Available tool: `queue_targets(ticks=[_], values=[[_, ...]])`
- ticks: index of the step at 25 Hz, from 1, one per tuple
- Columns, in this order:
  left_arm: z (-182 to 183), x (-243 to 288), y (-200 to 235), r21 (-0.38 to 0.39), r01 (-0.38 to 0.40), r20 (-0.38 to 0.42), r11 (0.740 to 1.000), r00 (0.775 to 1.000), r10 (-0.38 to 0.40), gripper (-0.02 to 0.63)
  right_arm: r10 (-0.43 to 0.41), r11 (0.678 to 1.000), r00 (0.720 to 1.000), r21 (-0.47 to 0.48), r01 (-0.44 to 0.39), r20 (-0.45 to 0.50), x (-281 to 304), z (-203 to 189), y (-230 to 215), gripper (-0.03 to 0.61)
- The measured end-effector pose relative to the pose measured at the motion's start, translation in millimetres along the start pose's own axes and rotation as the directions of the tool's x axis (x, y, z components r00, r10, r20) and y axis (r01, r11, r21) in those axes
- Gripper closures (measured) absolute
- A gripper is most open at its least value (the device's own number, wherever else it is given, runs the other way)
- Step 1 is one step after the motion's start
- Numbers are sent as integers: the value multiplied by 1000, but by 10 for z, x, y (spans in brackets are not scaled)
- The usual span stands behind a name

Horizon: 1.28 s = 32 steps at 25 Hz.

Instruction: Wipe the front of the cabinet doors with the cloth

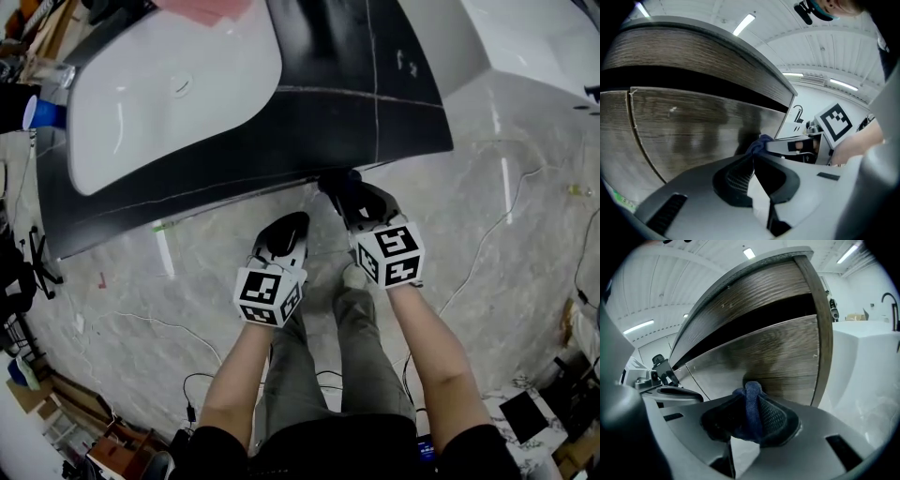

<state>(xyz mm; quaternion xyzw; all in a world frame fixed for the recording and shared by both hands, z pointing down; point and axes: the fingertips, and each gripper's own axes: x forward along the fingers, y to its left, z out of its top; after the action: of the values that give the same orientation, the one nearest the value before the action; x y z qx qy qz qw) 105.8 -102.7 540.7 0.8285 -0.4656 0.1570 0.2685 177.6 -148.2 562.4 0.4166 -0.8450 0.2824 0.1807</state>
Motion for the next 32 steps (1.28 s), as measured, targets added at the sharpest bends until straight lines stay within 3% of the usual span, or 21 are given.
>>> queue_targets(ticks=[11, 32], values=[[-10, 172, -212, 15, 20, -11, 1000, 1000, -20, 597, -38, 999, 999, 21, 38, 7, -190, -48, -295, 472], [-319, -678, 775, -51, -119, 3, 992, 993, 119, 597, 124, 992, 987, 1, -125, -103, 452, -505, 1123, 472]])
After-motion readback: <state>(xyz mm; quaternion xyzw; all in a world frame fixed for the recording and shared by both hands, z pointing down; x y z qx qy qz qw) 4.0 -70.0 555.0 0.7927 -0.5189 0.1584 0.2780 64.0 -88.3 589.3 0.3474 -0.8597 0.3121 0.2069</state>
